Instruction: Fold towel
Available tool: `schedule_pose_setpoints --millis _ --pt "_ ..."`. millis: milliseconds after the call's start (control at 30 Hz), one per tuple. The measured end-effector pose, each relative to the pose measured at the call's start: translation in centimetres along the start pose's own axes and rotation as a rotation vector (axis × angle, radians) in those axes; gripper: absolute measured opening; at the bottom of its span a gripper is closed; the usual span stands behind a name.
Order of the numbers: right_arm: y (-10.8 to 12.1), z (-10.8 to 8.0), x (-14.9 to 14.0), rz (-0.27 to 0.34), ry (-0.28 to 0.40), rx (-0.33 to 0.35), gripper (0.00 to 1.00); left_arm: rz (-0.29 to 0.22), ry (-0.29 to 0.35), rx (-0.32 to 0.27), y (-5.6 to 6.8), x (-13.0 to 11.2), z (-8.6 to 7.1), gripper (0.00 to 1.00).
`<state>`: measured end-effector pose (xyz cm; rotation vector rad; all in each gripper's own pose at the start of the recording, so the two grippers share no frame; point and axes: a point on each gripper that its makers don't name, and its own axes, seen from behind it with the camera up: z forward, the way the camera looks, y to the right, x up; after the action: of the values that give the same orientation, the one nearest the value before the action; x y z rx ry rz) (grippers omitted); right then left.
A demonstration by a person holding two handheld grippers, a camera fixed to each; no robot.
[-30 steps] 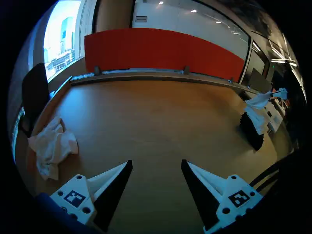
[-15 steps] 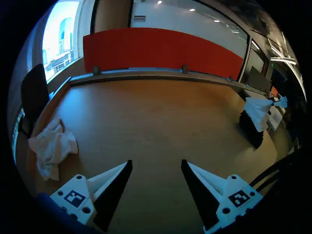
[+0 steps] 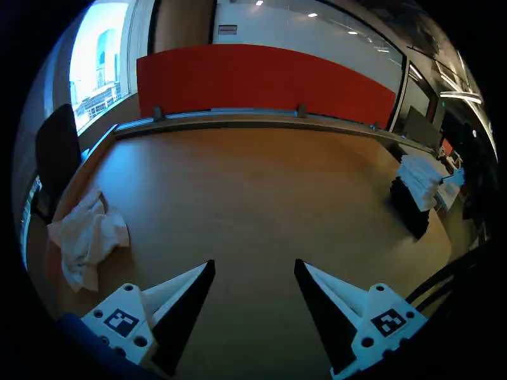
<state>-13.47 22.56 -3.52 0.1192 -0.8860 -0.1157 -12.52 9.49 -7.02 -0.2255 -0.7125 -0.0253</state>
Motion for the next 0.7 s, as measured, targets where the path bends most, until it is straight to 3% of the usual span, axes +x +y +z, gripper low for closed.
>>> schedule_pose_setpoints --millis 267,700 --pt "0.4 1.3 -1.7 0.043 -0.025 -0.017 0.05 0.000 -0.003 0.005 -0.1 -0.2 -0.1 0.93" --pt "0.4 2.6 -3.3 0.048 -0.057 -0.037 0.05 0.007 -0.003 0.002 0.3 -0.3 -0.2 0.93"
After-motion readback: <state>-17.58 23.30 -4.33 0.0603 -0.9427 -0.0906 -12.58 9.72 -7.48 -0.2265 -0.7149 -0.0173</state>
